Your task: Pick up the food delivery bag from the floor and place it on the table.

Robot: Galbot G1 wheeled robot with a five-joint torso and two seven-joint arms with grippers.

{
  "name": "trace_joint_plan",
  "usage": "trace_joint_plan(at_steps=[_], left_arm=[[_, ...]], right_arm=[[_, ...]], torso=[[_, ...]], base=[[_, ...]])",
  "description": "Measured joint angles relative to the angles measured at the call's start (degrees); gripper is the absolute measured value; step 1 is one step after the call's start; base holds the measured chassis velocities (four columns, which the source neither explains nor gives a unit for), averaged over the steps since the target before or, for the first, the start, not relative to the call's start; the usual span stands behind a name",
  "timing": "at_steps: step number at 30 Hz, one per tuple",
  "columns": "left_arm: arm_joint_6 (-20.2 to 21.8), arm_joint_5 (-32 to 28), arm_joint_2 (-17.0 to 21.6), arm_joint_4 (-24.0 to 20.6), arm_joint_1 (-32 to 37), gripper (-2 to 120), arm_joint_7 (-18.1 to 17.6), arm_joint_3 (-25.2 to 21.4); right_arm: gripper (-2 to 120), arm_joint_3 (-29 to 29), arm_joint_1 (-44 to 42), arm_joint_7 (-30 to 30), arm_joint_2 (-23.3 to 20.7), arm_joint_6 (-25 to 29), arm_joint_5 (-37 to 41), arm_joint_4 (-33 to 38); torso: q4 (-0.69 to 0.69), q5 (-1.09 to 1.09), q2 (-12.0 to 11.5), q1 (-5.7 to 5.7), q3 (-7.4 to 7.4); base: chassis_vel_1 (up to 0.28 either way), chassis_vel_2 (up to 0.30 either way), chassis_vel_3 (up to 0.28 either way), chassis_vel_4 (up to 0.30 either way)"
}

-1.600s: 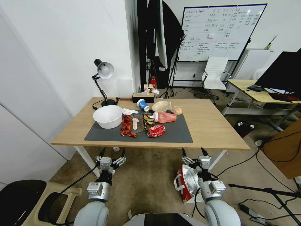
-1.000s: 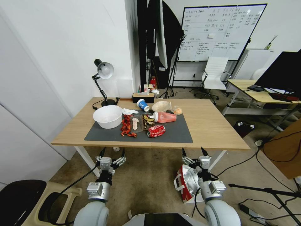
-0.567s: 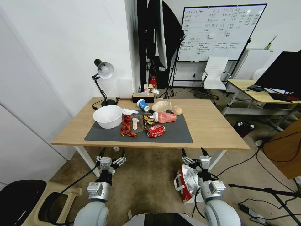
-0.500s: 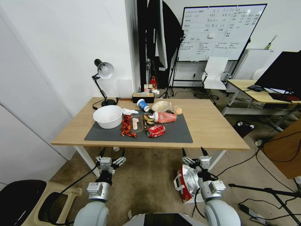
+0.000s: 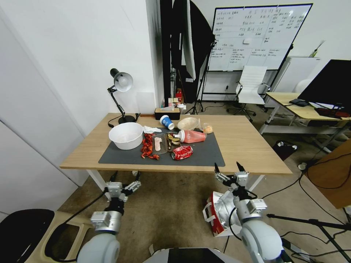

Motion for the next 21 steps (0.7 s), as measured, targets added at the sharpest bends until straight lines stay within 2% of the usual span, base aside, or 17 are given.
trace_joint_plan(at_steps=[3, 5, 6, 9, 11, 13, 14, 15, 17, 21], left_arm=[[0.21, -1.60, 0.56, -0.28, 0.14, 100, -0.18, -0.46], [0.72, -5.66, 2.11, -1.38, 0.57, 100, -0.69, -1.82], [0.72, -5.66, 2.11, -1.38, 0.57, 100, -0.69, -1.82], [1.65, -12.79, 4.74, -3.15, 1.30, 100, -1.63, -4.18], [1.87, -14.54, 5.40, -3.60, 1.47, 100, -1.86, -4.78], [-1.30, -18.27, 6.83, -2.16, 2.65, 100, -2.72, -4.34], [-1.30, -18.27, 6.83, -2.16, 2.65, 100, -2.72, -4.34], [-2.26, -18.76, 6.93, -1.18, 2.97, 100, -2.81, -3.66], [-3.81, -18.86, 7.02, -0.25, 2.91, 100, -2.80, -2.81], [-6.02, -19.02, 7.11, 0.32, 2.66, 100, -1.86, -2.31]], right_arm=[[100, -0.04, -0.15, -0.10, 0.07, -0.03, -0.11, 0.00], [100, -0.28, -0.80, -0.29, 0.51, -0.01, -0.50, 0.00], [100, -0.28, -0.80, -0.29, 0.51, -0.01, -0.50, 0.00], [100, -0.83, -1.81, -0.59, 1.16, 0.38, -1.15, -0.17], [100, -0.95, -2.03, -0.82, 1.25, 0.68, -1.22, -0.40], [100, -1.02, -2.33, -1.55, 1.45, 1.95, -1.50, -0.85], [100, -1.02, -2.33, -1.55, 1.45, 1.95, -1.50, -0.85], [100, -1.02, -2.41, -1.65, 1.50, 2.21, -1.52, -0.91], [100, -1.02, -2.38, -1.71, 1.60, 2.67, -1.53, -1.00], [100, -0.88, -2.30, -1.71, 1.59, 2.91, -1.48, -1.08]], torso=[[0.02, -0.04, 0.00, 0.00, 0.00], [0.01, -0.02, 0.01, 0.00, -0.01], [0.01, -0.02, 0.01, 0.00, -0.01], [0.01, -0.03, 0.00, -0.01, -0.01], [0.01, -0.02, 0.00, -0.01, -0.01], [0.00, 0.02, 0.01, 0.00, -0.01], [0.00, 0.02, 0.01, 0.00, -0.01], [0.04, -0.09, 0.00, 0.00, -0.01], [0.02, 0.00, 0.01, -0.01, -0.01], [0.01, -0.02, 0.01, -0.01, -0.01]], base=[[0.000, 0.000, 0.000, 0.000], [0.000, 0.000, 0.000, 0.000], [0.000, 0.000, 0.000, 0.000], [0.000, 0.000, 0.000, 0.000], [0.000, 0.000, 0.000, 0.000], [0.000, 0.000, 0.000, 0.000], [0.000, 0.000, 0.000, 0.000], [0.000, 0.000, 0.000, 0.000], [0.000, 0.000, 0.000, 0.000], [0.000, 0.000, 0.000, 0.000]])
